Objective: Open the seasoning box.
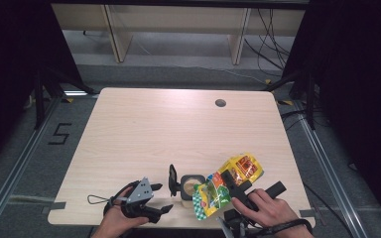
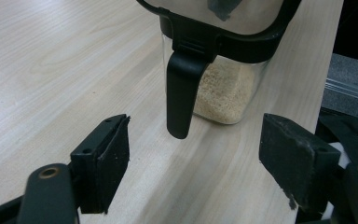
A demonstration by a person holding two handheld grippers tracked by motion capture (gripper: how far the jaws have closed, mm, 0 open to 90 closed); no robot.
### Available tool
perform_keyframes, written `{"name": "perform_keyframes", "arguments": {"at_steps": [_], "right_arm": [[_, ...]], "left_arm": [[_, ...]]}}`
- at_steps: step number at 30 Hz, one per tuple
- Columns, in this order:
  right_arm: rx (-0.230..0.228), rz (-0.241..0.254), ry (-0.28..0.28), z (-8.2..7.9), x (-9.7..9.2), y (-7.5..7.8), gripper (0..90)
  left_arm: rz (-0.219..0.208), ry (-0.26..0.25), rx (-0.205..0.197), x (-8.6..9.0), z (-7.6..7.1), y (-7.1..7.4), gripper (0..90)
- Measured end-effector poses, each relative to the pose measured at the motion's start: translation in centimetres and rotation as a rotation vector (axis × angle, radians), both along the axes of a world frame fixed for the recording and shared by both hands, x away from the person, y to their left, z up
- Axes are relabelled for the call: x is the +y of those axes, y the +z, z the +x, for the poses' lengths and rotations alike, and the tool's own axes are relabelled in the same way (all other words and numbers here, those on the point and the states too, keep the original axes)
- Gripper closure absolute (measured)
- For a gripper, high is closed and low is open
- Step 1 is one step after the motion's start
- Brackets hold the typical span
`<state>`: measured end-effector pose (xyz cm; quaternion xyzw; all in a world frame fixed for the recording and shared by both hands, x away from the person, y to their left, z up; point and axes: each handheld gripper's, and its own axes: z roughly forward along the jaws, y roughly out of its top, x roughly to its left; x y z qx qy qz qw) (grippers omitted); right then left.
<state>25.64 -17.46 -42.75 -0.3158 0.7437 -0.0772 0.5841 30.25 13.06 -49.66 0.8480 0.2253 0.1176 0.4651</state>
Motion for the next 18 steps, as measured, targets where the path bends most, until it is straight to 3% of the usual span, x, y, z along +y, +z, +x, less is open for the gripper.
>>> {"name": "perform_keyframes", "arguments": {"at_steps": [2,8,9,10,12,13,17,18], "right_arm": [[0.000,0.000,-0.002,0.05,-0.02,-0.02,50.9],[-0.001,-0.001,-0.001,0.08,-0.10,0.09,50.9],[0.000,0.004,-0.007,0.04,-0.15,0.07,50.9],[-0.007,-0.029,0.011,0.14,-0.10,0.33,50.9],[-0.003,0.006,-0.003,0.05,-0.20,0.23,50.9],[-0.003,0.003,-0.005,0.05,-0.21,0.27,50.9],[0.001,0.003,-0.004,0.04,-0.19,0.25,51.2],[-0.005,-0.023,0.009,0.13,-0.09,0.36,51.2]], "left_arm": [[-0.015,0.026,0.023,-0.10,-0.14,-0.01,24.2],[-0.025,0.025,0.028,-0.11,-0.11,-0.05,24.2],[-0.015,0.018,0.020,-0.04,-0.11,-0.07,24.2],[-0.011,0.002,-0.004,-0.02,0.02,-0.13,24.2],[0.011,0.006,0.002,0.03,0.06,0.04,24.2],[-0.021,0.029,0.030,-0.15,-0.16,-0.06,24.2],[-0.015,0.025,0.021,-0.05,-0.09,-0.03,24.2],[-0.020,0.026,0.030,-0.09,-0.09,-0.03,24.2]]}}
